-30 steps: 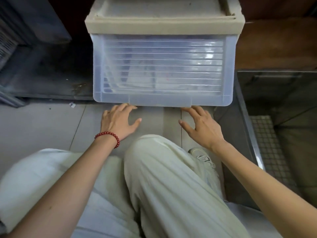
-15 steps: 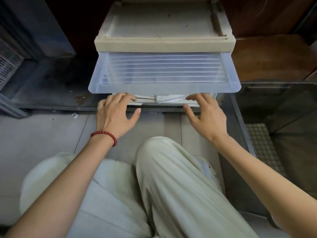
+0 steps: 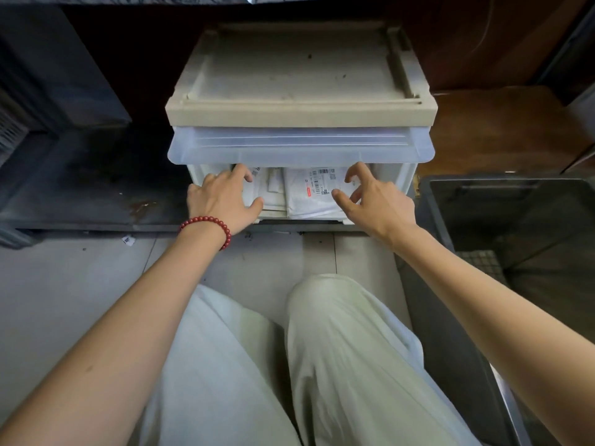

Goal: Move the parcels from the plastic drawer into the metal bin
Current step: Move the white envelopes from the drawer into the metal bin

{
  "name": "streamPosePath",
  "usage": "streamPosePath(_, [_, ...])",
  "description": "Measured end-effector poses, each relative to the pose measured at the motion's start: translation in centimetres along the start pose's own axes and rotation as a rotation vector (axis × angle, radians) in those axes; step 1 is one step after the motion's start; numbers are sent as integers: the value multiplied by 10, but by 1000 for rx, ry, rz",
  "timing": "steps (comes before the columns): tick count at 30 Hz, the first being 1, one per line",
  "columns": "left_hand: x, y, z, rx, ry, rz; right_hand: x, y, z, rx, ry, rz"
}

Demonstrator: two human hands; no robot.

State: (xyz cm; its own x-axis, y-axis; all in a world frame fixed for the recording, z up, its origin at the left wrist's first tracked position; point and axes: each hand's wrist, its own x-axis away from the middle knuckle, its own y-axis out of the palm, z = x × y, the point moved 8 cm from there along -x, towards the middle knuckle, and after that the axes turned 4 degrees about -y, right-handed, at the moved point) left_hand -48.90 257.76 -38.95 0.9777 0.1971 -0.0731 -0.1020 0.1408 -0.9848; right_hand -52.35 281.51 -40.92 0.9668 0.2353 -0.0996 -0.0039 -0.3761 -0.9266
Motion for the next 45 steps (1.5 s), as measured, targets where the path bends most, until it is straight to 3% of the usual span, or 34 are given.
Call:
streamPosePath(15, [-80, -1, 5, -21, -23, 27, -75, -3, 6, 20, 44, -14])
streamPosePath(28, [-46, 33, 19, -50, -83, -159, -38, 17, 35, 4, 159, -121])
streamPosePath(37, [-27, 91, 45, -11, -35, -199, -2, 70, 71, -209, 227, -215])
streamPosePath(45, [-62, 120, 41, -1, -107, -258, -52, 89, 93, -280, 264, -253])
